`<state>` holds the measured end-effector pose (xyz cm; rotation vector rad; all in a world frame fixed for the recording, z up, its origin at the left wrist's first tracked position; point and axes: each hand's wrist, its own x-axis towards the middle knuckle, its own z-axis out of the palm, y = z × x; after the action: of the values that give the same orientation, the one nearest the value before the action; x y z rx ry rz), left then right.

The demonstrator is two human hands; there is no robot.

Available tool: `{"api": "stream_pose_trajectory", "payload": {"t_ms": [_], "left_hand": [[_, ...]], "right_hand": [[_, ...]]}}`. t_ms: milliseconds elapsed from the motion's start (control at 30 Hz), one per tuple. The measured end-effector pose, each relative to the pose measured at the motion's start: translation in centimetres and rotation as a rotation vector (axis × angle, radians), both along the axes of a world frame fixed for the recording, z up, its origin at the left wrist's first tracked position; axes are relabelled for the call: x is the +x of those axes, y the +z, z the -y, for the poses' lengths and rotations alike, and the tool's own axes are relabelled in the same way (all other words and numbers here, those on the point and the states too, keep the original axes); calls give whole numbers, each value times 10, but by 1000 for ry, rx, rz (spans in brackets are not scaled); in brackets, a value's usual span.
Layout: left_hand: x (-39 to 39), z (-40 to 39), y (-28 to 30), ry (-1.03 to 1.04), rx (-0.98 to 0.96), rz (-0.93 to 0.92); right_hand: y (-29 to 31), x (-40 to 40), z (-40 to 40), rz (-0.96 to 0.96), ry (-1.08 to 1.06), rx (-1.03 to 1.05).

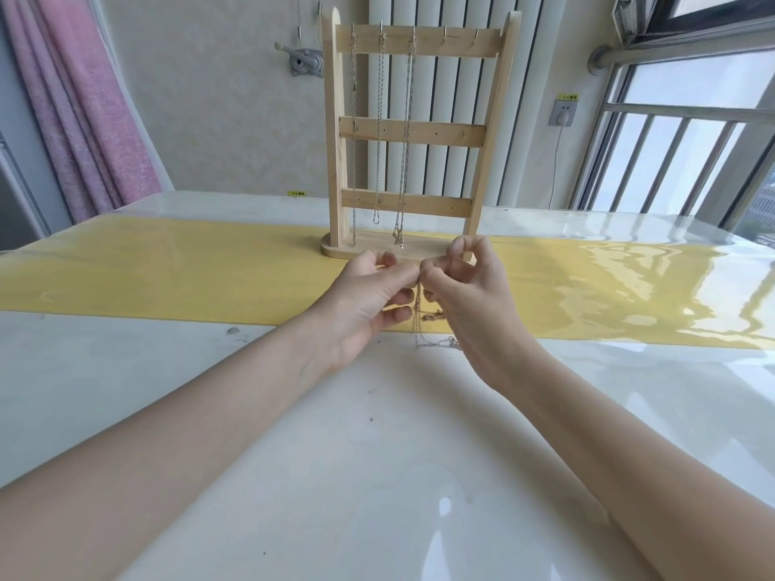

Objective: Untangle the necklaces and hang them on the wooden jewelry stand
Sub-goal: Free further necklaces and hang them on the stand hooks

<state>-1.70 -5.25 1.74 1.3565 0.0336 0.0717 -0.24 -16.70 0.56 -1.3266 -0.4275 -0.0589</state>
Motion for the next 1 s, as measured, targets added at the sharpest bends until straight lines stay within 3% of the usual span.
{"api": "stream_pose_trajectory", "payload": {"t_ms": [300,667,1000], "left_hand": [[5,-10,6,-72,-332,-116],[2,-14,12,-137,-378,-46],[-2,-17,10,-312,-211,-70]], "right_hand": [[-1,5,0,-118,4,73],[6,11,6,-130,0,117],[3,15,11,-158,-91,-1]]}}
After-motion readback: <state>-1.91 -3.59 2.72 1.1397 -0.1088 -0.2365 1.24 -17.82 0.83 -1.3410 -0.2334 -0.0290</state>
